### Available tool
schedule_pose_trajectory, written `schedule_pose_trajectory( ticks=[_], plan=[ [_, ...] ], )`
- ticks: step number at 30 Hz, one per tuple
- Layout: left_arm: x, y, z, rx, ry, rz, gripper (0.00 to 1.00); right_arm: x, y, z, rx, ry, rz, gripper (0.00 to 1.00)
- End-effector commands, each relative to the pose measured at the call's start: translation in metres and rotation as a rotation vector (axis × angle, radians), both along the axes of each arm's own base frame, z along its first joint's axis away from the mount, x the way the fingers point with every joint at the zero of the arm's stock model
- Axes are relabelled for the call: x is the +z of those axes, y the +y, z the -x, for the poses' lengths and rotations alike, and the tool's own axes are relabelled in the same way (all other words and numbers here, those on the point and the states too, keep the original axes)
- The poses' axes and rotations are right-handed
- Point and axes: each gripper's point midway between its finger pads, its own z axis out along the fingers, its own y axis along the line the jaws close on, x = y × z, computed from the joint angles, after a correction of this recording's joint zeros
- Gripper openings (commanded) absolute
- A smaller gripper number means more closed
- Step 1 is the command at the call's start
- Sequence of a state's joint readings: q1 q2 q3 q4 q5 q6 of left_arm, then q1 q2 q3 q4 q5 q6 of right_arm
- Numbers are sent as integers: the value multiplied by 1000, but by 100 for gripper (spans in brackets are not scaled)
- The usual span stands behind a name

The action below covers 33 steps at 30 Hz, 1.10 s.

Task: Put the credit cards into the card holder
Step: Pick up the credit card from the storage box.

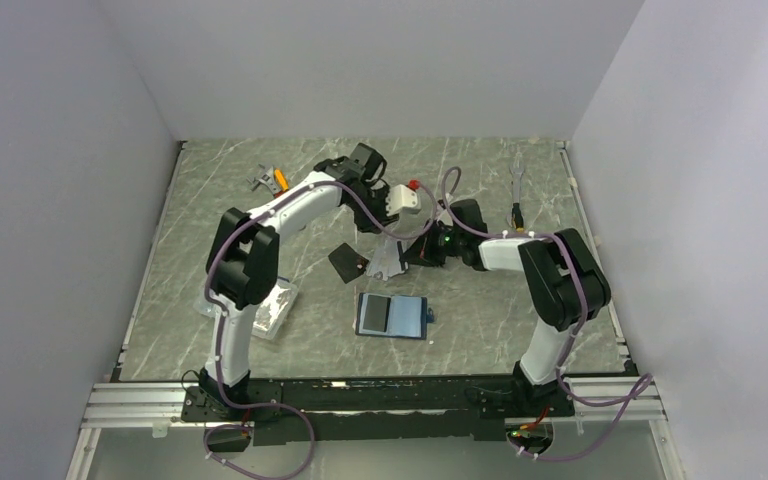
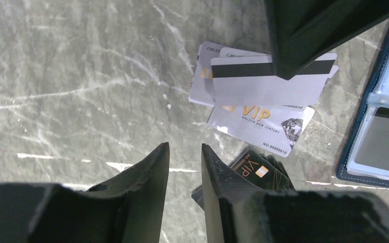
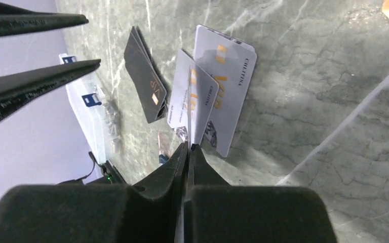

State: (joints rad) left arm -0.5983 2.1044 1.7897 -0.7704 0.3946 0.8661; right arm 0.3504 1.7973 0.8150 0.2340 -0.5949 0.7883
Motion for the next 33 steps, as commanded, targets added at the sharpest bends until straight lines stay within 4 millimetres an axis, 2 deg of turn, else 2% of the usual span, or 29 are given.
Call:
schedule_pose_trajectory(
  ticks=[1, 6, 12, 15, 18, 20, 22, 25, 33],
  plan=[
    [70, 0, -2, 93, -45, 123, 37, 36, 3, -9, 34, -137, -50, 0],
    [91, 4, 16, 169, 99, 241, 51, 66, 8, -5, 94, -218, -124, 0],
    [109, 15, 35, 288, 354, 466, 50, 97, 4, 9, 139, -308, -173, 0],
    [118, 19, 45, 301, 492, 556, 56, 113, 0, 13, 136, -356, -192, 0],
    [122, 19, 57, 300, 609, 632, 57, 130, 0, 15, 135, -394, -226, 0],
    [122, 16, 66, 290, 684, 669, 65, 140, 1, 16, 136, -415, -253, 0],
    [121, 12, 76, 290, 785, 703, 76, 146, 2, 17, 133, -424, -278, 0],
    [119, 9, 83, 292, 876, 739, 81, 151, 4, 17, 131, -429, -307, 0],
    [123, 4, 88, 238, 967, 832, 81, 158, 7, 17, 125, -450, -371, 0]
  ],
)
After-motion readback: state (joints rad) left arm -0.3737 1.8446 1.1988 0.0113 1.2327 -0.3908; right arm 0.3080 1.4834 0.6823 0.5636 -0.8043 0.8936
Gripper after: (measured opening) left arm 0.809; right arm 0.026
